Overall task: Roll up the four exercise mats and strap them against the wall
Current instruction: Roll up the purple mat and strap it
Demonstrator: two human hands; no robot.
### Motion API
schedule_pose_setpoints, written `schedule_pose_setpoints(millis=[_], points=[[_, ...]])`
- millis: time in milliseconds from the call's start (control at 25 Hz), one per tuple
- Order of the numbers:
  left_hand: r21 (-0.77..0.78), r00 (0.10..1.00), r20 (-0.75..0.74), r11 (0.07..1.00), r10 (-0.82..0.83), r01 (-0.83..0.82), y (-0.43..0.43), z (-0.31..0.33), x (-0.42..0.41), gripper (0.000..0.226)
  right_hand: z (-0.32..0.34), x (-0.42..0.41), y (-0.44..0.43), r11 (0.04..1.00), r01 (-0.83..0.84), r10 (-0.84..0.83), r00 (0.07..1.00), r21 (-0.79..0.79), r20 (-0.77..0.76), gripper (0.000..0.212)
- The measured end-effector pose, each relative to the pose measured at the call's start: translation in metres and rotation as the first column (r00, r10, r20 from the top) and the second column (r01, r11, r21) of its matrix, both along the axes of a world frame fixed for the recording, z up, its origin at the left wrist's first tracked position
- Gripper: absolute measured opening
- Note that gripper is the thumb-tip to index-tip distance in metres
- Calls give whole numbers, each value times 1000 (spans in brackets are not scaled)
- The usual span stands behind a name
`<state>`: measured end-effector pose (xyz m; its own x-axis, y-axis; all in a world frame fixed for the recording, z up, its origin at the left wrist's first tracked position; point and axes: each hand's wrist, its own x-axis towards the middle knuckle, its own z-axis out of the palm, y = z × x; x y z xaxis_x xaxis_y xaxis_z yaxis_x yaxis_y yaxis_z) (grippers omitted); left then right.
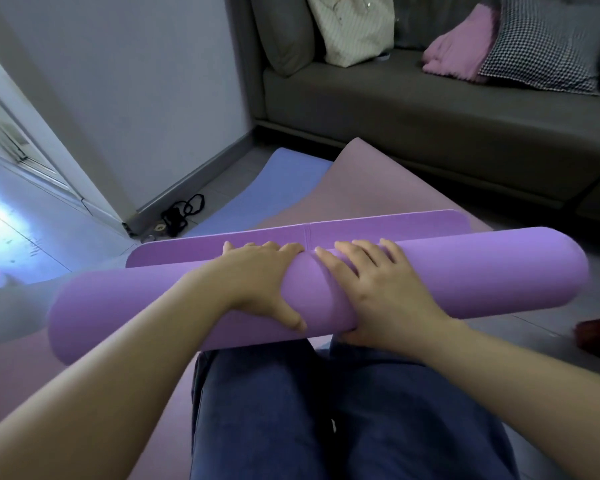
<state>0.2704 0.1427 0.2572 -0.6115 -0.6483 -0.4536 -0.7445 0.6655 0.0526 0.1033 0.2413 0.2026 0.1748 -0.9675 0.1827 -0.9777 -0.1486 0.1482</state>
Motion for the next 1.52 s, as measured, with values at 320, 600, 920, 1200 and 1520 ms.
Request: schedule_pose_setpoints(millis=[320, 600, 920, 1200, 1520], points=[[450, 999, 26, 893, -29, 14, -10, 24, 8, 81, 75, 1, -1, 872, -101, 98, 995, 480, 31, 102], [429, 1000, 21, 903, 15, -22, -12, 11, 21, 93, 69, -7, -18, 624, -187, -97, 945, 759, 312, 89], [193, 980, 199, 980, 3, -42, -33, -7, -4, 42, 65, -7, -23, 603, -203, -117, 934, 772, 337, 94], [46, 997, 60, 998, -48, 45, -15, -1, -7, 32, 66, -9, -7, 677, -130, -91, 962, 725, 257, 113], [-28, 998, -70, 1000, -11, 9, 19, 10, 19, 29, 67, 3, 10, 780, -161, 40, 977, 605, 209, 99]])
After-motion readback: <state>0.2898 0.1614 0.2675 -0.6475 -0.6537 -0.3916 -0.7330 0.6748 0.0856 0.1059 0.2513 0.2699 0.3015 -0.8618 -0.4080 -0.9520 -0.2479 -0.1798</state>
